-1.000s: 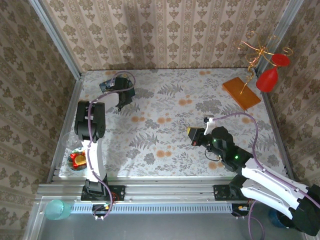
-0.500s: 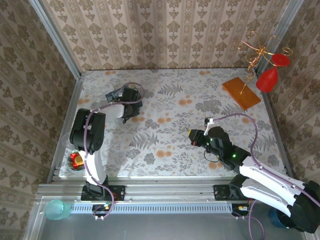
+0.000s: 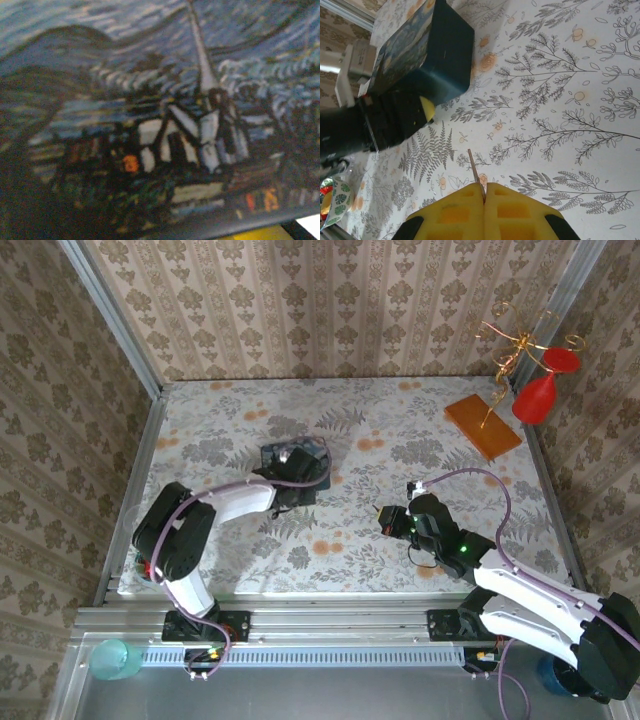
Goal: Unlock the padlock with the key
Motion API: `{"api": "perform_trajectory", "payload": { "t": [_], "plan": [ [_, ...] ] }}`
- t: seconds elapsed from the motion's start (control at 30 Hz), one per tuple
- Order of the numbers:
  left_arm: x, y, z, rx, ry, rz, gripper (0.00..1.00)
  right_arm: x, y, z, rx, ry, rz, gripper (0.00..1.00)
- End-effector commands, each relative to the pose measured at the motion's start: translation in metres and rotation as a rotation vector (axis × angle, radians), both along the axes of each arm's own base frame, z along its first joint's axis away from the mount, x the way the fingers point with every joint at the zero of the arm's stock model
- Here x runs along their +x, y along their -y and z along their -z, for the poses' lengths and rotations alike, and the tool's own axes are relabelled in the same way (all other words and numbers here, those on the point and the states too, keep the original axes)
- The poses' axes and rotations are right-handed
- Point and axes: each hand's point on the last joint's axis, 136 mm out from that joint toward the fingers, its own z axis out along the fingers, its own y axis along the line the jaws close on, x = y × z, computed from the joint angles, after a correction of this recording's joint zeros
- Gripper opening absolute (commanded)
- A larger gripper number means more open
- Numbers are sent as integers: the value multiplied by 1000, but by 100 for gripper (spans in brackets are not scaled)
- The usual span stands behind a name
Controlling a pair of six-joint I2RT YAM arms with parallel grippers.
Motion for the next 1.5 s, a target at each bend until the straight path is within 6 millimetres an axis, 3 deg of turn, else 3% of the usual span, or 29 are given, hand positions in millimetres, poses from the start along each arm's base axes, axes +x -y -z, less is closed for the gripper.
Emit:
{"api": "perform_trajectory", "payload": {
  "t": [0.0, 0.3, 0.47, 0.63, 0.8, 1.1, 1.23, 1.47],
  "plan": [
    [-12, 8, -3, -42, 25, -50, 23, 1, 0, 0, 14, -23, 20, 0],
    [-52, 33, 7, -54, -15, 19, 25, 6, -4, 5, 16, -48, 30, 0],
    [-62, 34, 13, -83, -27, 29, 35, 9, -10, 5, 22, -53, 26, 0],
    [-64, 34, -8, -157, 3, 49, 53, 10, -14, 5, 31, -65, 24, 0],
    [-74, 34, -38, -287, 135, 207, 69, 11, -10, -4, -4, -46, 20, 0],
    [-101, 9, -67, -537, 241, 396, 70, 17, -17, -12, 5, -40, 9, 0],
    [-99, -1, -66, -645, 259, 348, 72, 18, -21, -14, 23, -42, 6, 0],
    [-93, 2, -46, -657, 271, 332, 69, 18, -24, -17, 37, -41, 2, 0]
  ]
}}
